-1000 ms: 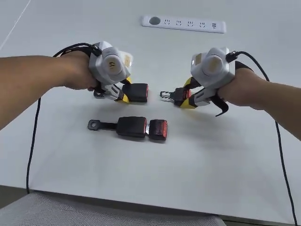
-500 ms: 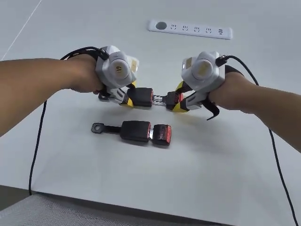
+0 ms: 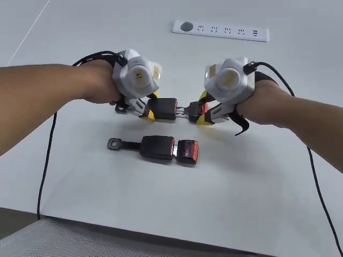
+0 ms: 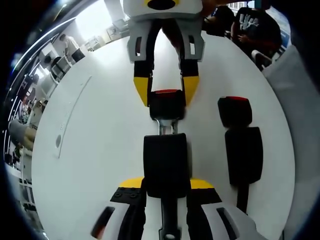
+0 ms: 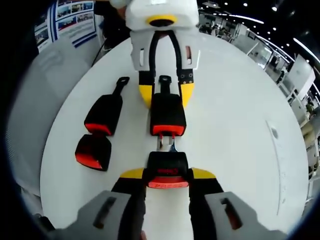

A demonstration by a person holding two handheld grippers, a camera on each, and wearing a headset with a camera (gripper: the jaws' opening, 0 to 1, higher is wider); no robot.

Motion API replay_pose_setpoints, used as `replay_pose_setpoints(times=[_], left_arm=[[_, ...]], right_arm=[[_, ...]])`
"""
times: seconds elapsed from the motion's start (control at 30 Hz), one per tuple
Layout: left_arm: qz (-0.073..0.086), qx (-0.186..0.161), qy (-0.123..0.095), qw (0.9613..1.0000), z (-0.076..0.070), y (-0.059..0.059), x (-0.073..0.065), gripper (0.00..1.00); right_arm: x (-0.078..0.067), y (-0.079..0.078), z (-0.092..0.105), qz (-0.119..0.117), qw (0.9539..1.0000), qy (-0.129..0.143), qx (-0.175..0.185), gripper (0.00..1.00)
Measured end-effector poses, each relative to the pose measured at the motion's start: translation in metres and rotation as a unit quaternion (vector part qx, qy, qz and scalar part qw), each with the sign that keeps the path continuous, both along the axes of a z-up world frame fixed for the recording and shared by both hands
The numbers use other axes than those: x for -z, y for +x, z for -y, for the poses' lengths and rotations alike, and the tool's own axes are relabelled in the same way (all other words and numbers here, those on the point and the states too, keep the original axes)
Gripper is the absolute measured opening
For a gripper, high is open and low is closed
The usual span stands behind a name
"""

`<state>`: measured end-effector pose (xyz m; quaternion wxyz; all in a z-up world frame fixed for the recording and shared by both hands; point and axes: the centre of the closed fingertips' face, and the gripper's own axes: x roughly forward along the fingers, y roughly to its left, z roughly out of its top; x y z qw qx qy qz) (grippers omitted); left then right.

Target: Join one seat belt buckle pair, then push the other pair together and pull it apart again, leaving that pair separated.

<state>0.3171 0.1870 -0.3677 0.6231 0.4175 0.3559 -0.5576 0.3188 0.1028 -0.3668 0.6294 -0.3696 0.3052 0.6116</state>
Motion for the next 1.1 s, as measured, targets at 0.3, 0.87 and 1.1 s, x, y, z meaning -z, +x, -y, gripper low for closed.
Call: replay_pose_setpoints(times=[0.3, 0.87, 1.1], left_arm=[[-0.003, 0.003, 0.001, 1.0, -0.001, 0.001, 0.001, 0.31], [-0.005, 0.007, -0.004, 1.0, 0.0, 0.003, 0.002, 0.3], [-0.004, 0.006, -0.002, 1.0, 0.0, 0.003, 0.002, 0.31]], right_arm=[[-0.001, -0.002, -0.004, -0.011, 0.9999, 0.013, 0.002, 0.31], [-0.002, -0.001, -0.023, -0.024, 0.9992, 0.026, 0.017, 0.29], [-0.002, 0.0, -0.023, -0.016, 0.9996, 0.021, 0.01, 0.3]])
